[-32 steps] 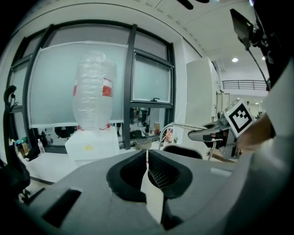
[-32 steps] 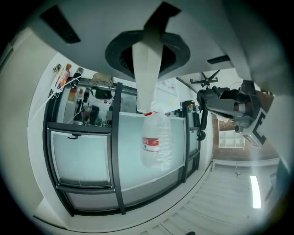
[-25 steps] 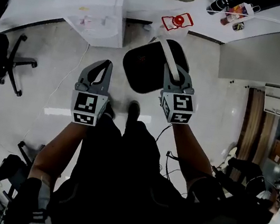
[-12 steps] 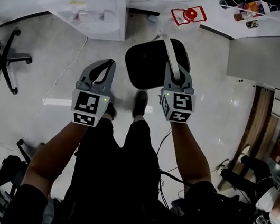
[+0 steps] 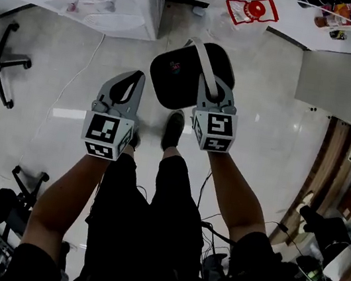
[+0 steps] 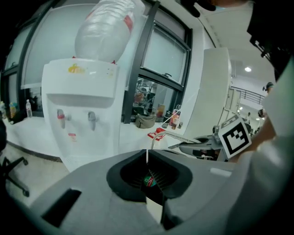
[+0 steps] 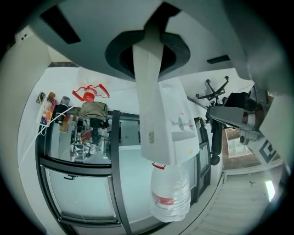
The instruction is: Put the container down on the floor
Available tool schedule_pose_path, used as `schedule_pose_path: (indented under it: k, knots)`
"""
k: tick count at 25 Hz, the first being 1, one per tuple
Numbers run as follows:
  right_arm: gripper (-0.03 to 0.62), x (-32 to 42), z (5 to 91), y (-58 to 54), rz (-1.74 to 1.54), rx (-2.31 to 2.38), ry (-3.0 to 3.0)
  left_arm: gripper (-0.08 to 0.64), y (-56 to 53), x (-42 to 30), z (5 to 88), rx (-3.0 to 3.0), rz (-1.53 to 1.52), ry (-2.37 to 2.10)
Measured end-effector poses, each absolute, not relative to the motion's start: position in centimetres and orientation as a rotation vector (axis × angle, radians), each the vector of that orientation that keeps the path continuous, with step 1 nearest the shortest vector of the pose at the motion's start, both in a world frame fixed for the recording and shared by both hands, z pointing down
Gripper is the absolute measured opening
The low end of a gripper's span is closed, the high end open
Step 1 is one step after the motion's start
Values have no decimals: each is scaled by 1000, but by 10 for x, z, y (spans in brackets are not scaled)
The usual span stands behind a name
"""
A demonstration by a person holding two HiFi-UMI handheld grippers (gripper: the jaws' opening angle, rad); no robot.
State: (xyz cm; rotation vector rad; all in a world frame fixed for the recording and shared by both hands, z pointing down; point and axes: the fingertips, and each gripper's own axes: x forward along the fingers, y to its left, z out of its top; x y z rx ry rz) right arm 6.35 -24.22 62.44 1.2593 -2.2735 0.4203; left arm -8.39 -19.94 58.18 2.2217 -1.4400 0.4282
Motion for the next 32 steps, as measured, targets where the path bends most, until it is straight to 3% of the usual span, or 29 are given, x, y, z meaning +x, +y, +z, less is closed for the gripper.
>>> schedule_pose_path:
  k: [32]
  knots:
    - [10,60,868,-308,515,1286,-2180,23,-256,-83,799,2076,451,-1518]
